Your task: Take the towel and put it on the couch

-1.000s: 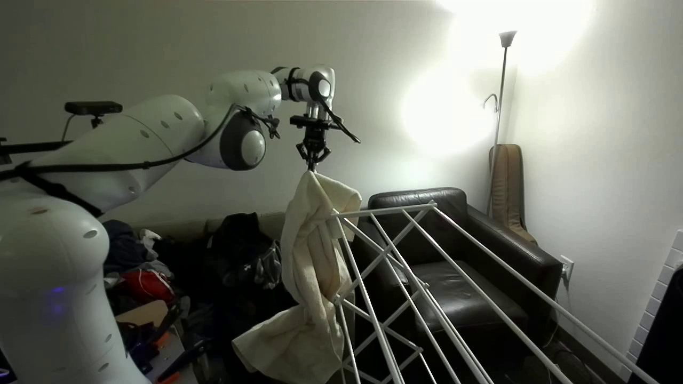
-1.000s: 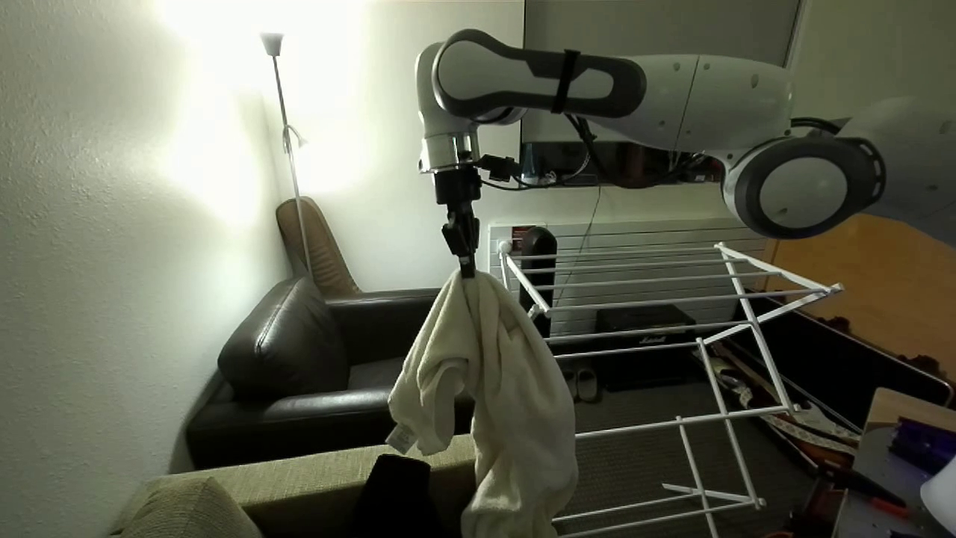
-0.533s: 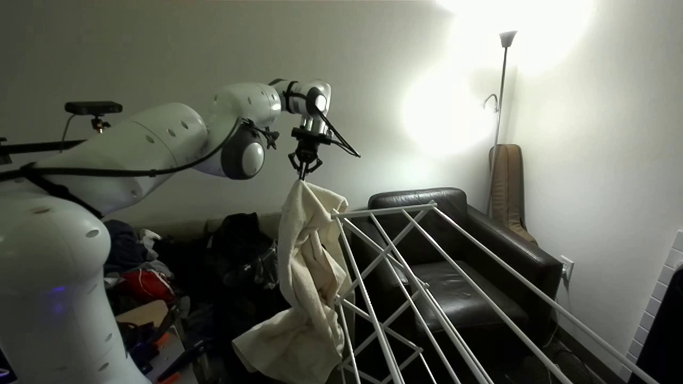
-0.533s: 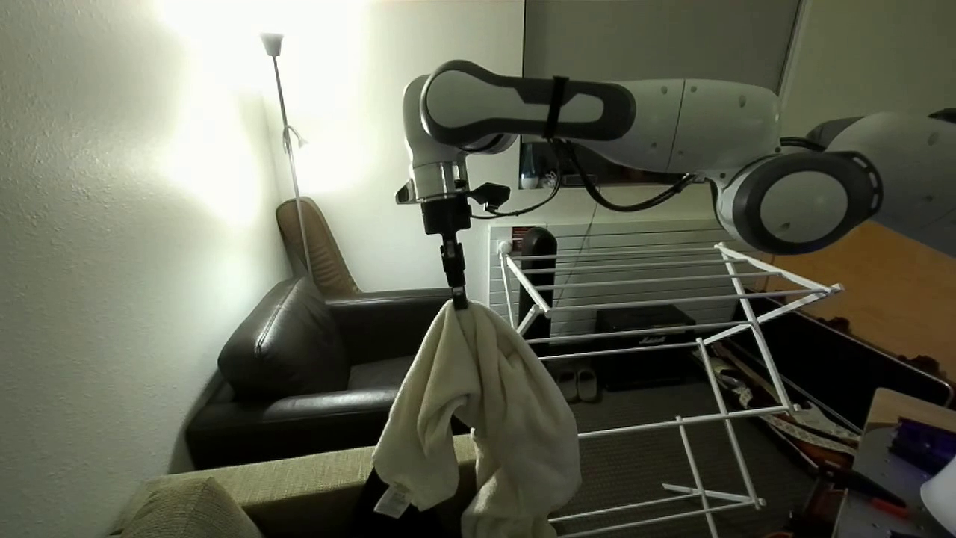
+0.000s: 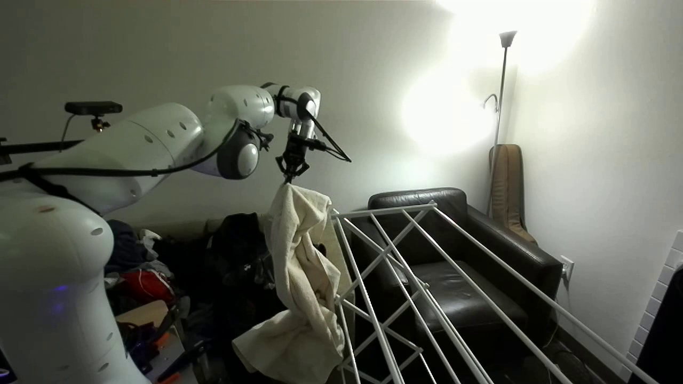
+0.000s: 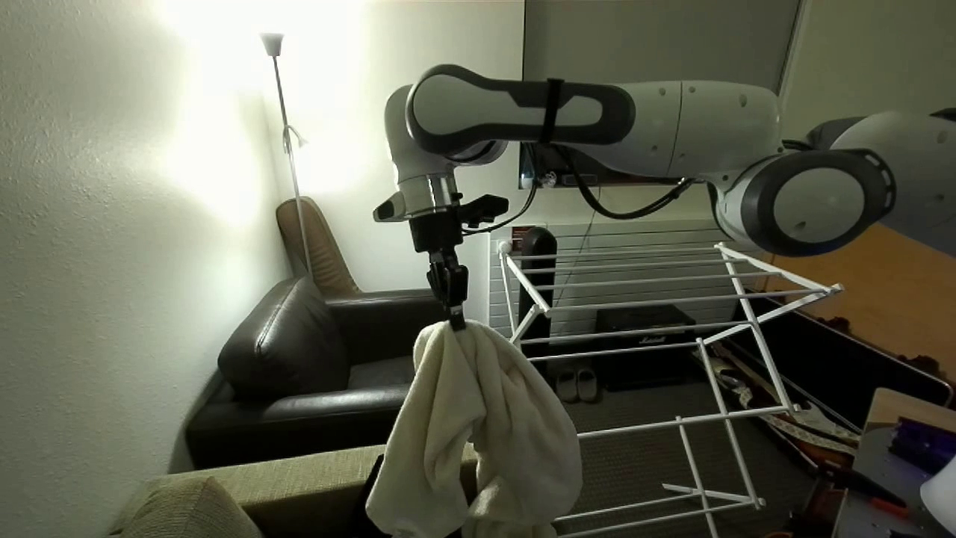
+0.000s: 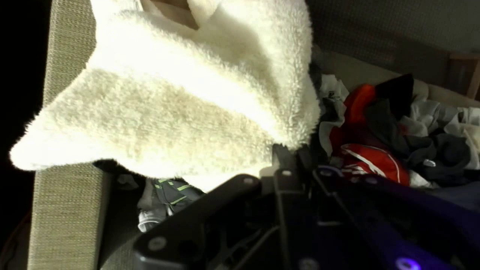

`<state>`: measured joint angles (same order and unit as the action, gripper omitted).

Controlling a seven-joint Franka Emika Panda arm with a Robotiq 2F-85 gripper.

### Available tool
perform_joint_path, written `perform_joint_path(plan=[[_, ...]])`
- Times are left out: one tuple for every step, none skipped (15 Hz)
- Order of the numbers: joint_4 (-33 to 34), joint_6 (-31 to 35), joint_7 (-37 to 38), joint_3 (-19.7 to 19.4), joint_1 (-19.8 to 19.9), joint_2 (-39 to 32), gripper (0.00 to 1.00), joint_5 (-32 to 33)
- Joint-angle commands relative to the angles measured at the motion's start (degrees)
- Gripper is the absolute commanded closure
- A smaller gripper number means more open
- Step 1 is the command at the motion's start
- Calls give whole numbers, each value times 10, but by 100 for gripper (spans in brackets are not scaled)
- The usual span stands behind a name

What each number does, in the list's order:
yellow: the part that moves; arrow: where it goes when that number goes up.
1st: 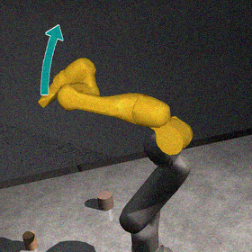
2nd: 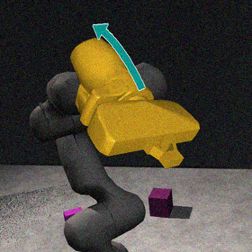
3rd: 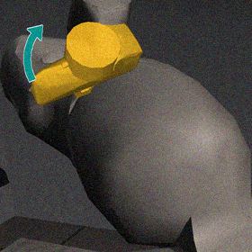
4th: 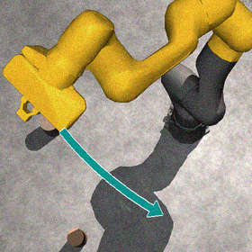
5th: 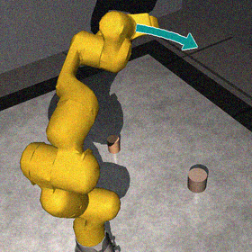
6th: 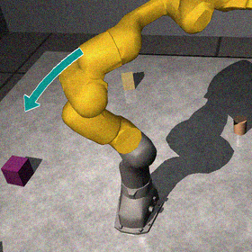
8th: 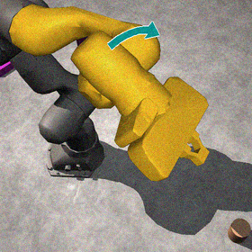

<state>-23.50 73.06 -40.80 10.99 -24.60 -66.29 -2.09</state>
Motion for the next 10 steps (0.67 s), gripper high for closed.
perform_joint_path(plan=[[38, -56, -69, 11, -7, -14, 96, 1], [-37, -35, -85, 14, -2, 26, 96, 0], [-36, -43, -100, 15, -4, 25, 96, 1], [-37, -46, -114, 17, -6, 23, 96, 2], [37, -84, -126, 14, -17, -17, 96, 4], [-36, -59, -143, 14, -14, 21, 96, 10], [-35, -63, -157, 11, -18, 20, 96, 14], [38, -97, -173, 4, -33, -21, 96, 22], [39, -103, -188, -1, -38, -22, 96, 29], [-35, -78, -202, -4, -37, 17, 96, 40]])
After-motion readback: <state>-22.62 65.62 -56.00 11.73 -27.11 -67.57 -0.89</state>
